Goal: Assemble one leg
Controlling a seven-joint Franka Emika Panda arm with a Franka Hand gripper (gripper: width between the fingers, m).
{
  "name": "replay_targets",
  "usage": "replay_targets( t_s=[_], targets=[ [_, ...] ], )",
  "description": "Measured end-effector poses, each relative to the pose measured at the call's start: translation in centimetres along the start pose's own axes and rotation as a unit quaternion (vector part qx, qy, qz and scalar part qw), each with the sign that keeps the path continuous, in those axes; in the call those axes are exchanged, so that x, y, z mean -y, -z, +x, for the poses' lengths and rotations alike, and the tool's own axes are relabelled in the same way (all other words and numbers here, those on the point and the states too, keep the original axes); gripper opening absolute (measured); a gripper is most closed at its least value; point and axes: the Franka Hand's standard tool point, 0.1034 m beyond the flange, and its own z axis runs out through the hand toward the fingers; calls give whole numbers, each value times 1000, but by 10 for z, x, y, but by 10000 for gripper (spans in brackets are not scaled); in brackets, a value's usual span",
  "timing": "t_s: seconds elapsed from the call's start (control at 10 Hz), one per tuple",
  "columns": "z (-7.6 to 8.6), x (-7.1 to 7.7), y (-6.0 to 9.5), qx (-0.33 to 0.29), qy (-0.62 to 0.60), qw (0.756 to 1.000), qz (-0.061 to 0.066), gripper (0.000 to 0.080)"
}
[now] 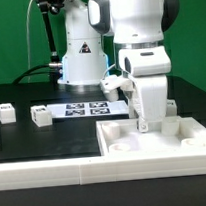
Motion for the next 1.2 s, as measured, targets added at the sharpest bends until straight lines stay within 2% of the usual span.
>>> replay_targets(
  t_s=[0.2, 0.3, 0.4, 0.5, 0.6, 0.7, 0.8, 0.9, 1.2],
  targets=[
    [-1, 0, 0, 0, -1, 1000, 0, 57],
    [-1, 0, 0, 0, -1, 1000, 0, 144],
    [-1, 0, 0, 0, -1, 1000, 0, 280],
    [-1, 0, -1, 0, -1, 1000, 0, 280],
    [-1, 0, -1, 0, -1, 1000, 1, 462],
    [-1, 0, -1, 0, -1, 1000, 1, 582],
    [-1, 1, -1, 0, -2, 1000, 1, 582],
    [-2, 1, -1, 0, -2, 1000, 1, 636],
    [-2, 1, 0, 0, -2, 1000, 2, 649]
  ],
)
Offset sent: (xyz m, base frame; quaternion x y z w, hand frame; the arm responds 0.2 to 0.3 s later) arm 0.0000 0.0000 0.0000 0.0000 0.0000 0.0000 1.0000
